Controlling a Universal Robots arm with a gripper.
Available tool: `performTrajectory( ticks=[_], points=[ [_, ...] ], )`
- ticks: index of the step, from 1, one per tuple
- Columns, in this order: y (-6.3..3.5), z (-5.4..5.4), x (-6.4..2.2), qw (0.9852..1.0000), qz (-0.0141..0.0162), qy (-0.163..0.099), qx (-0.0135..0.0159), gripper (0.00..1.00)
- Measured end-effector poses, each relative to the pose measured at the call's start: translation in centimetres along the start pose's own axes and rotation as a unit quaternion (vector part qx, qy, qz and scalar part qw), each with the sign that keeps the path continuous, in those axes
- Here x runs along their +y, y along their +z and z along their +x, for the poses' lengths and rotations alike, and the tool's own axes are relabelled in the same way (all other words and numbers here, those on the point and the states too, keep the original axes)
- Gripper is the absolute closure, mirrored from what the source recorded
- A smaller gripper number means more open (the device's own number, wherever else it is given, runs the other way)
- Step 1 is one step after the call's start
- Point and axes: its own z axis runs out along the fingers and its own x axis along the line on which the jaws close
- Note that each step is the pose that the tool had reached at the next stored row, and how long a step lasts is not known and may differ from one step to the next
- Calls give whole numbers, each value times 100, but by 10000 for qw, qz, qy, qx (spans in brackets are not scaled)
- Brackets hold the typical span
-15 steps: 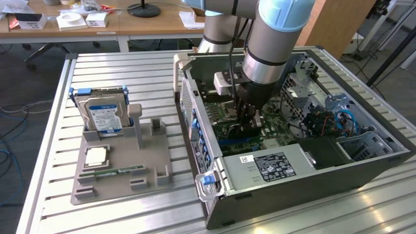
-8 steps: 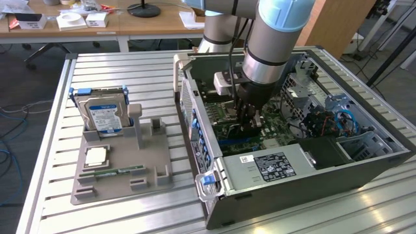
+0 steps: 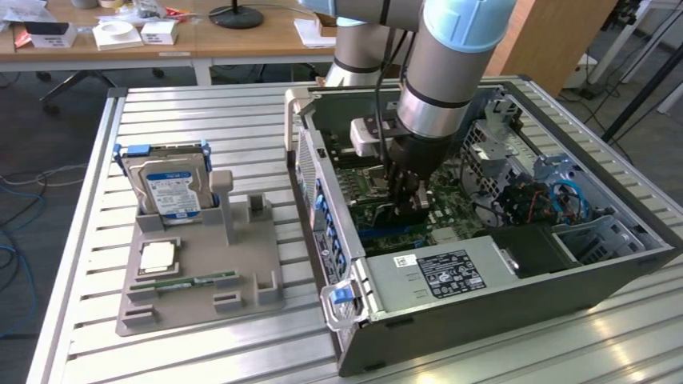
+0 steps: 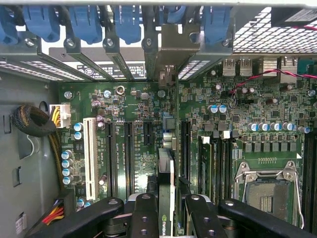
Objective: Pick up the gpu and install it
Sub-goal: 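Insert the gpu into the slot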
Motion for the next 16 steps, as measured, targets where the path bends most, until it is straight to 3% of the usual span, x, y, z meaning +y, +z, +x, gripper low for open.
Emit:
performTrajectory(
  ticks=[16],
  points=[
    [0, 0, 6, 10000, 0, -1, 0, 74]
  ],
)
